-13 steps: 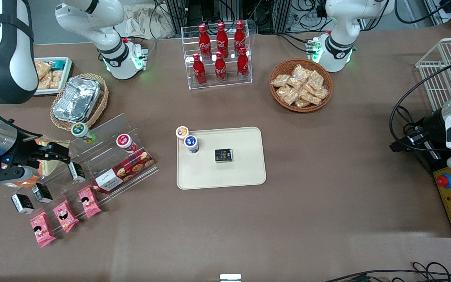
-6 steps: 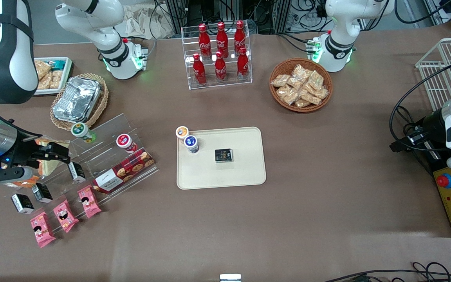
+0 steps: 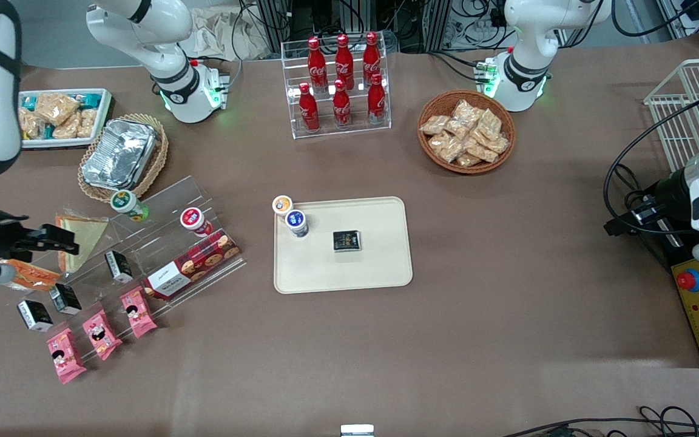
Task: Place sandwich on tray
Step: 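Move the right gripper down to the wrapped sandwich on the acrylic rack, then close the right gripper on the plastic-wrapped sandwich wedge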
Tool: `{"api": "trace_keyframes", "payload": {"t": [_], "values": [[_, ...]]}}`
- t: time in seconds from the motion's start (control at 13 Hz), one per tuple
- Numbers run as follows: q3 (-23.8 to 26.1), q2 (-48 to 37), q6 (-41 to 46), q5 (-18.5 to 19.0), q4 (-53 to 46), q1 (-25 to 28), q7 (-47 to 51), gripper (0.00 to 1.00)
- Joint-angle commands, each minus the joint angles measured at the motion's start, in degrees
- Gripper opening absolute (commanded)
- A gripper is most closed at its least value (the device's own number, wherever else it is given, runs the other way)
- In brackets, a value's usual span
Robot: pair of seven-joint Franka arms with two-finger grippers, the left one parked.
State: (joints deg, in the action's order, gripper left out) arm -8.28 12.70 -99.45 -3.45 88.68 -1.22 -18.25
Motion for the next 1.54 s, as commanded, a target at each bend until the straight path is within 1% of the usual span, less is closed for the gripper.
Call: {"api": "trace_keyframes", "payload": {"t": [0.0,0.23,0.38,0.54,0.69,0.77,0.92,1.15,1.31,1.46], "values": [[0.19,0.39,0.13,-1.38,-0.17,-4.3,-10.27,0.99],[0.19,1.09,0.39,-0.42,-0.17,-7.65,-17.49,0.99],[0.19,2.67,-0.3,0.81,-0.52,-9.66,-25.91,0.99],[0.28,4.52,-2.57,0.03,-0.79,-11.95,-34.79,0.99],[0.28,5.31,-4.35,0.11,-0.79,-12.31,-36.85,0.99],[0.28,5.92,-4.44,0.64,-0.88,-12.31,-39.2,0.99],[0.19,6.46,-7.24,0.21,-1.05,-12.4,-45.88,0.99],[0.19,6.81,-7.69,0.72,-1.05,-12.4,-46.87,0.99],[0.19,8.21,-8.39,0.38,-1.05,-13.62,-53.69,0.99],[0.28,9.18,-8.92,-0.06,-0.96,-15.03,-57.93,0.99]]}}
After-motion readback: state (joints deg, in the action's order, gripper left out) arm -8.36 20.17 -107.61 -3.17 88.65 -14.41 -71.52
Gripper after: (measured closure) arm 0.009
